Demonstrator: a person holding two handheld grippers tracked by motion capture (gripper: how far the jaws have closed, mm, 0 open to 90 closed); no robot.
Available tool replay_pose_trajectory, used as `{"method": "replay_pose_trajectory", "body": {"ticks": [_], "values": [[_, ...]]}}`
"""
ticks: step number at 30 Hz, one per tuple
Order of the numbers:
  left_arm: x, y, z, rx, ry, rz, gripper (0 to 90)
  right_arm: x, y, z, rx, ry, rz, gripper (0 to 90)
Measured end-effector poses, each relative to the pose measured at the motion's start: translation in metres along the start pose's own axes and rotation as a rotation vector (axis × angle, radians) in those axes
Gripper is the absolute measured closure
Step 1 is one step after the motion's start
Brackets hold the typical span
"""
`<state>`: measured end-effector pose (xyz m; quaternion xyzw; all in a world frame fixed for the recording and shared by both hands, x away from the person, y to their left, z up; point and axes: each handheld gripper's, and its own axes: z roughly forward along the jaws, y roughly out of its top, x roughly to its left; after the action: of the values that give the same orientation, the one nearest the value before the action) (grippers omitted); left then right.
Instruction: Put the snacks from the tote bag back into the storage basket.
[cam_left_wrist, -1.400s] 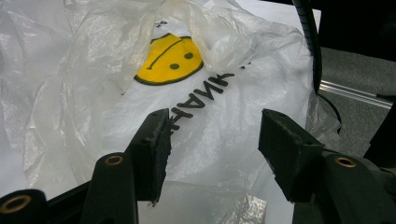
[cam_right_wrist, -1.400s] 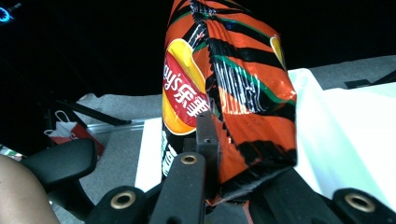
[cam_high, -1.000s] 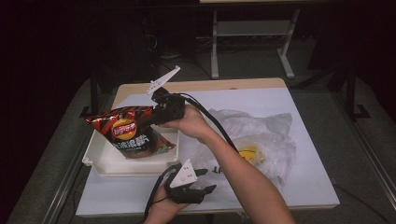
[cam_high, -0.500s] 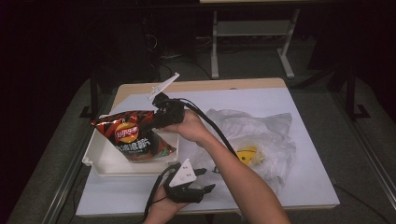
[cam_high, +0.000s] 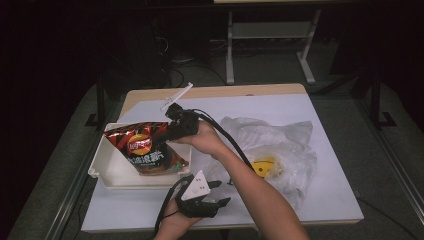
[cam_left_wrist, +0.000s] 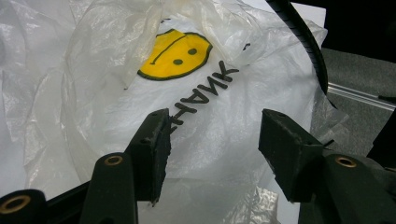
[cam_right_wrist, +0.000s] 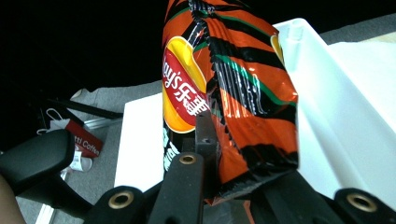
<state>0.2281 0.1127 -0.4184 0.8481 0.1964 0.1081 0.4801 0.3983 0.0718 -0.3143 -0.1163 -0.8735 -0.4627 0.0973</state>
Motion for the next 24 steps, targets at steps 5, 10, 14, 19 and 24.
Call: {"method": "replay_pose_trajectory", "body": {"ticks": [5, 10, 14, 19, 24], "values": [[0.0, 0.0, -0.001, -0.002, 0.002, -0.003, 43.5, -0.004, -0.004, -0.002, 0.007, -0.006, 0.022, 83.8], [0.0, 0.0, -0.001, -0.006, 0.007, -0.01, 43.4, -0.009, -0.01, -0.003, 0.022, -0.021, 0.045, 83.3], [0.0, -0.001, -0.001, -0.007, 0.01, -0.012, 43.3, -0.013, -0.014, -0.005, 0.031, -0.034, 0.055, 82.8], [0.001, -0.001, -0.001, -0.004, 0.01, -0.011, 43.3, -0.016, -0.017, -0.006, 0.037, -0.047, 0.065, 82.8], [0.001, -0.001, -0.002, -0.006, 0.012, -0.008, 43.3, -0.02, -0.02, -0.008, 0.037, -0.053, 0.087, 82.5]]}}
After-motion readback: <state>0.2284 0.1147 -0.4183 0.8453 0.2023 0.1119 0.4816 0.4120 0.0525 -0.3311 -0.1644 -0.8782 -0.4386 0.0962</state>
